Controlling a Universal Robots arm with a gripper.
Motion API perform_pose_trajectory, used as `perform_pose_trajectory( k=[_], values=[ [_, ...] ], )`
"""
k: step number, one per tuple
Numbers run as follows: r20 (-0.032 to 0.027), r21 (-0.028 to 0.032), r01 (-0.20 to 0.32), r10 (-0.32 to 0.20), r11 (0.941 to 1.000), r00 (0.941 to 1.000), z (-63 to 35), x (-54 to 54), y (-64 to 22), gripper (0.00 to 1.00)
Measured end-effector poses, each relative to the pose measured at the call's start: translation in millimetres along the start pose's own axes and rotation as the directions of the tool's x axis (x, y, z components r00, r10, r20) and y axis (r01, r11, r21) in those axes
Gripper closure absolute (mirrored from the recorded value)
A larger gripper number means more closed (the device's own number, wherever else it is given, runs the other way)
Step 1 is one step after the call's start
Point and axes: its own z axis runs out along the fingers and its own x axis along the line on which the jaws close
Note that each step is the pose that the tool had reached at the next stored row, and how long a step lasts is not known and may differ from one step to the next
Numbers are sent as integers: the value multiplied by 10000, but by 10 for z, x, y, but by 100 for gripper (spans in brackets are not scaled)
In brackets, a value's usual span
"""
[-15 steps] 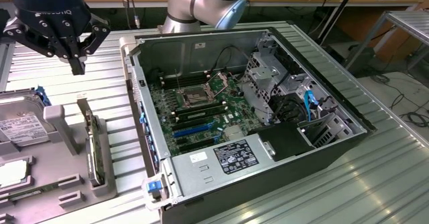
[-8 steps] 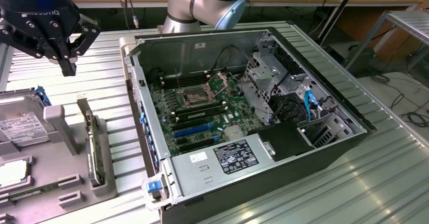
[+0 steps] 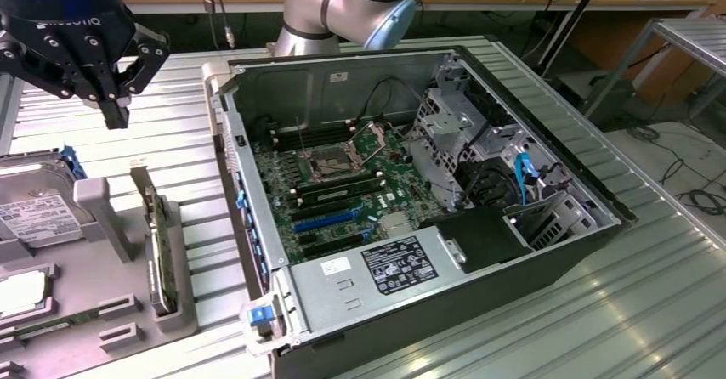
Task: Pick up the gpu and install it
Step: 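Pick up the gpu and move the gpu toward the slot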
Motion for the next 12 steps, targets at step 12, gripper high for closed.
perform_pose_trajectory(
  k=[12],
  values=[
    [0,1,0,0,10000,10000,-1,-4,-47,89]
  ],
)
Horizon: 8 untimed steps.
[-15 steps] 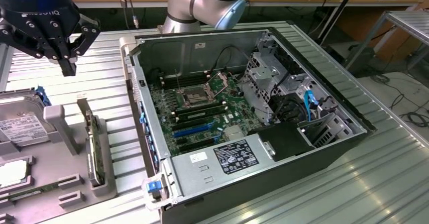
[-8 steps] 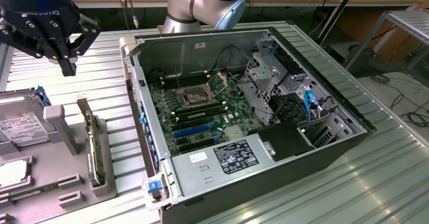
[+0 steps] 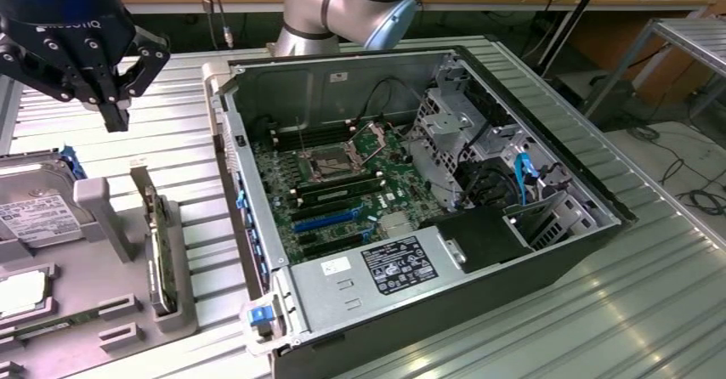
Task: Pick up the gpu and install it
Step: 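Pick up the gpu and move the gpu toward the slot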
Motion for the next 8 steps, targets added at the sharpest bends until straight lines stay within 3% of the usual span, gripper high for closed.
perform_pose_trajectory(
  k=[8],
  values=[
    [0,0,0,0,10000,10000,-2,-6,-77,89]
  ],
)
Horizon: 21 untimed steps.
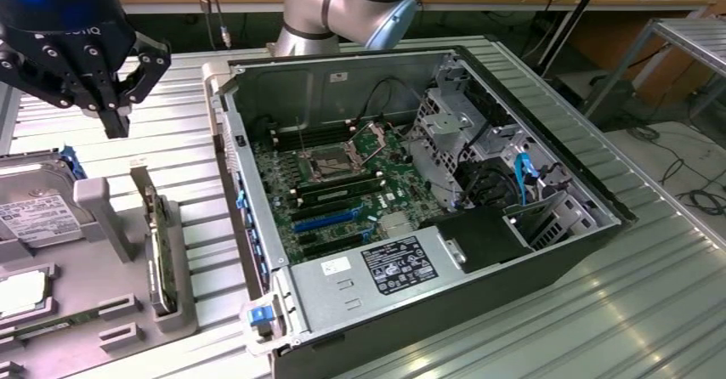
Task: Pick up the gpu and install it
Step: 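Pick up the gpu and move the gpu toward the slot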
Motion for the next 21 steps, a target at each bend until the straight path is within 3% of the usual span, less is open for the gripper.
perform_pose_trajectory(
  k=[10,16,21],
  values=[
    [0,0,0,0,10000,10000,-4,-11,-144,89],
    [0,0,0,0,10000,10000,-7,-21,-279,89],
    [1,-1,-1,1,10000,10000,-8,-25,-323,89]
  ],
)
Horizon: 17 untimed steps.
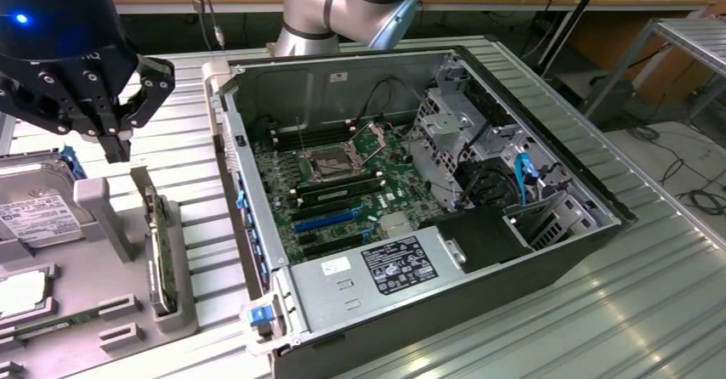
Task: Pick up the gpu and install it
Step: 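Pick up the gpu and move the gpu toward the slot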
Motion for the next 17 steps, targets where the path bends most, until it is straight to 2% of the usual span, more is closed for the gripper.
perform_pose_trajectory(
  k=[5,8,9,10,11,17],
  values=[
    [-1,1,1,-1,10000,10000,0,0,0,89],
    [-1,0,1,-1,10000,10000,0,0,0,71],
    [-1,0,1,-1,10000,10000,0,0,0,71],
    [-1,0,1,-1,10000,10000,0,0,0,58],
    [-1,0,0,0,10000,10000,0,0,0,52],
    [-1,1,1,-1,10000,10000,1,0,-1,52]
  ],
)
